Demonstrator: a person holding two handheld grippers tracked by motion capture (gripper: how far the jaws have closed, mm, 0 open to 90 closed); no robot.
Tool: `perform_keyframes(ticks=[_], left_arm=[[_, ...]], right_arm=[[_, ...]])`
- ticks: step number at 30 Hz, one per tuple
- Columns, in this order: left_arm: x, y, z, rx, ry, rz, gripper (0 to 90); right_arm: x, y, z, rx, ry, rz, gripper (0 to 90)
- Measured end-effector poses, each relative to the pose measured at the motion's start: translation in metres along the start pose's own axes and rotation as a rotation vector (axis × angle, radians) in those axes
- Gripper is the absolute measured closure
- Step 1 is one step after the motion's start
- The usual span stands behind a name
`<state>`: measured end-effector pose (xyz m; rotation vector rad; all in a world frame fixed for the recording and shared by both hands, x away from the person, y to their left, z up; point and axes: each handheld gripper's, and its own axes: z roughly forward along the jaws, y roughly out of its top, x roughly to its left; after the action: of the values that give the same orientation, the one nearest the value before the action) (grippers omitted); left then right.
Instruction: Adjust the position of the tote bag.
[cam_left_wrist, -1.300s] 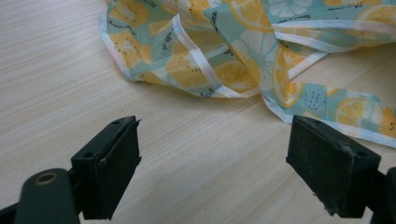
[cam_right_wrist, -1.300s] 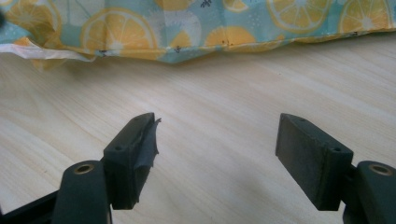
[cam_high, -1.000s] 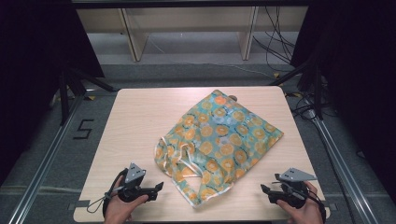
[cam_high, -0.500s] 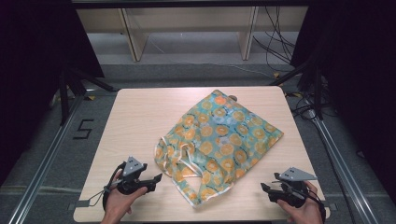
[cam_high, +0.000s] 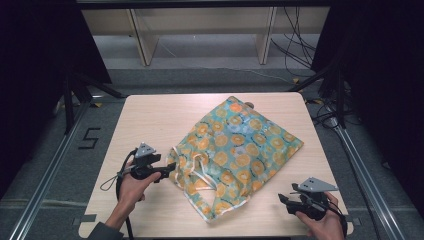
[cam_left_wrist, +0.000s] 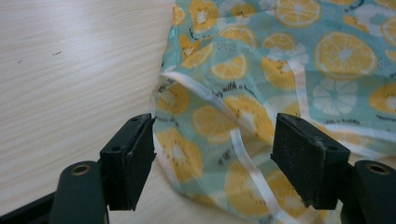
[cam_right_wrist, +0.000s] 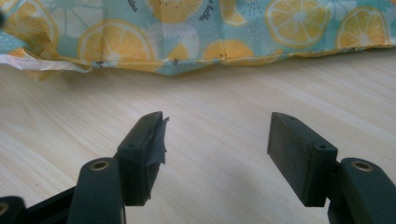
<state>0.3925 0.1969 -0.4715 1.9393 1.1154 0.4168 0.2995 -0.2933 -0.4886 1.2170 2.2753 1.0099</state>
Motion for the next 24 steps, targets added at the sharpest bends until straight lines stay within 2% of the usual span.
perform_keyframes(ticks=[2,3,4,5,6,7,8,9,11,12,13,14,15,16,17,18,19,20,21,22,23,24], left_arm=[[0.007,0.012,0.011,0.016,-0.003,-0.016,28.0],[0.01,0.016,0.014,0.019,-0.01,-0.021,27.7],[0.01,0.016,0.014,0.019,-0.01,-0.021,27.2],[0.014,0.021,0.017,0.029,-0.026,-0.029,26.4],[0.019,0.03,0.023,0.047,-0.055,-0.061,25.6],[0.019,0.03,0.023,0.047,-0.055,-0.061,25.1],[0.022,0.04,0.03,0.052,-0.074,-0.086,24.5],[0.023,0.044,0.034,0.053,-0.072,-0.096,24.1],[0.025,0.049,0.038,0.065,-0.077,-0.099,23.5],[0.026,0.053,0.042,0.076,-0.081,-0.123,21.8],[0.028,0.057,0.048,0.078,-0.094,-0.143,21.3],[0.03,0.062,0.059,0.083,-0.118,-0.187,21.0],[0.03,0.062,0.059,0.083,-0.118,-0.187,20.7],[0.03,0.066,0.07,0.126,-0.111,-0.166,19.9],[0.03,0.066,0.07,0.126,-0.111,-0.166,19.7],[0.03,0.068,0.075,0.155,-0.103,-0.16,19.7],[0.03,0.069,0.086,0.174,-0.112,-0.173,21.9],[0.03,0.069,0.086,0.174,-0.112,-0.173,25.3],[0.03,0.07,0.091,0.183,-0.116,-0.165,25.3],[0.029,0.07,0.095,0.189,-0.118,-0.156,32.6],[0.028,0.07,0.098,0.192,-0.129,-0.152,37.8],[0.027,0.07,0.101,0.191,-0.132,-0.146,43.1]], right_arm=[[0.0,0.0,0.0,0.008,0.006,0.005,37.5],[0.0,0.0,0.0,0.01,-0.009,-0.001,37.5],[0.0,0.0,0.0,-0.014,-0.018,-0.002,37.6],[0.0,0.0,0.0,-0.014,-0.018,-0.002,37.6],[-0.001,0.0,-0.001,-0.014,-0.025,-0.009,37.6],[-0.001,0.0,-0.001,-0.014,-0.025,-0.009,37.6],[-0.001,0.0,0.0,-0.013,-0.024,-0.012,37.7],[0.001,0.001,-0.001,0.006,-0.009,0.017,37.6],[0.001,0.001,-0.001,0.007,-0.005,0.02,37.6],[0.003,0.001,-0.001,0.005,-0.007,0.04,37.6],[0.003,0.002,-0.001,-0.002,-0.006,0.021,37.6],[0.004,0.002,0.0,-0.001,0.002,0.03,38.0],[0.003,0.003,0.0,0.0,0.003,0.007,38.8],[0.007,0.003,0.0,0.008,0.007,0.035,39.5],[0.007,0.003,0.0,0.008,0.007,0.035,39.5],[0.005,0.005,0.003,-0.01,0.007,-0.023,40.9],[0.009,0.009,0.008,0.002,0.016,-0.018,46.4],[0.009,0.009,0.008,0.002,0.016,-0.018,46.4],[0.008,0.012,0.012,0.006,0.024,-0.047,48.2],[0.009,0.014,0.015,0.012,0.018,-0.048,51.4],[0.008,0.017,0.018,0.019,0.022,-0.07,54.2],[0.008,0.019,0.019,0.025,0.02,-0.065,57.1]])
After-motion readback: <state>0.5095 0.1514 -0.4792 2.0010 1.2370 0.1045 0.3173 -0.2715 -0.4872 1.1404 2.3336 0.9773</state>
